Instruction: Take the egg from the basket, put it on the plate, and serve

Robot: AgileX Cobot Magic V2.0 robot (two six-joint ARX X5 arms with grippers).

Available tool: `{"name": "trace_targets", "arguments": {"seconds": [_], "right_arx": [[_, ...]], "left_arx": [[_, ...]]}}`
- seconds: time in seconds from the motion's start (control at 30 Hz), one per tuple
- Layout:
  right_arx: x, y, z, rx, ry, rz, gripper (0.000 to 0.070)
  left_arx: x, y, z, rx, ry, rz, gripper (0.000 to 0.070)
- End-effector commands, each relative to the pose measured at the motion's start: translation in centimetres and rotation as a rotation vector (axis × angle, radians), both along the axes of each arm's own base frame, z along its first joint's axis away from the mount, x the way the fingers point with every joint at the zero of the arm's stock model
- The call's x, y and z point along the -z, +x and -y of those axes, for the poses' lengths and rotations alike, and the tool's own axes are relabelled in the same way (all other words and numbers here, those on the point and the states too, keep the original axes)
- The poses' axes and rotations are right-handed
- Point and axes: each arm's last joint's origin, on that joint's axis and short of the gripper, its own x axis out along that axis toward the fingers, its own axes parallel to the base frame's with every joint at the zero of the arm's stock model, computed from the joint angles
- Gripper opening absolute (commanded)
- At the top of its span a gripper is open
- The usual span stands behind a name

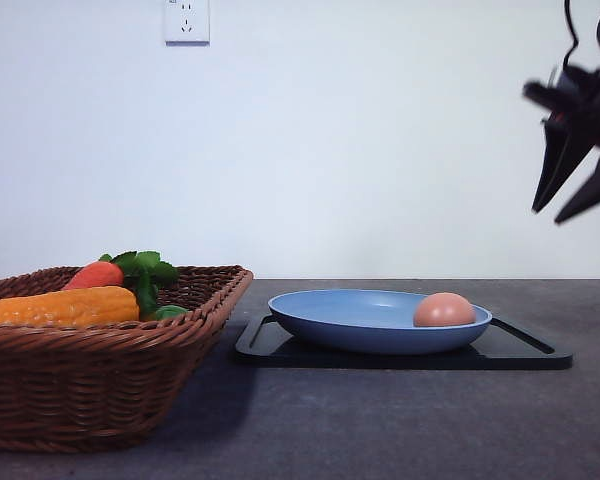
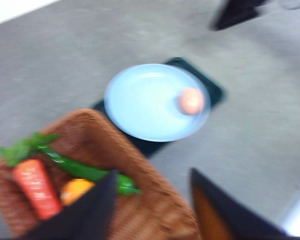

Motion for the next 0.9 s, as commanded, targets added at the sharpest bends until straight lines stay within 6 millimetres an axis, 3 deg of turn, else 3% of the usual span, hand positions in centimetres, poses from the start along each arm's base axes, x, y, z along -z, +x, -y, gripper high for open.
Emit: {"name": "trace_targets", "arguments": {"seconds": [0.0,0.1,0.3,0.47,0.63,0.87], "right_arx": [[-1.2,-0.7,-0.7,-0.055,-0.03,0.057,0.0012],[-2.6,-2.9,-2.4,-0.093,-0.096,0.107,0.0],[-4.0,-7.8,-5.1,-0.121,-0.268,0.224,0.0],[-3.4,-11.4,-6.3,-0.121,-0.325,0.396,0.0],[-0.8,-13.9,-6.5,-0.09,-0.331,0.558,0.0],[4.0,-16.3,-6.1,-0.033,-0.253,0.717,0.0]], "left_arx": [[-0.3,0.7,0.6,-0.009,0.035,0.035,0.0098],[0.7,2.4,1.2,-0.064,0.118,0.029,0.0],[3.1,5.9,0.4,-0.206,0.19,-0.043,0.0],[5.2,7.0,-1.3,-0.324,0.15,-0.049,0.0],[7.4,6.1,-2.9,-0.386,0.07,-0.001,0.0],[11.3,2.9,-4.8,-0.42,-0.082,0.085,0.0]]}}
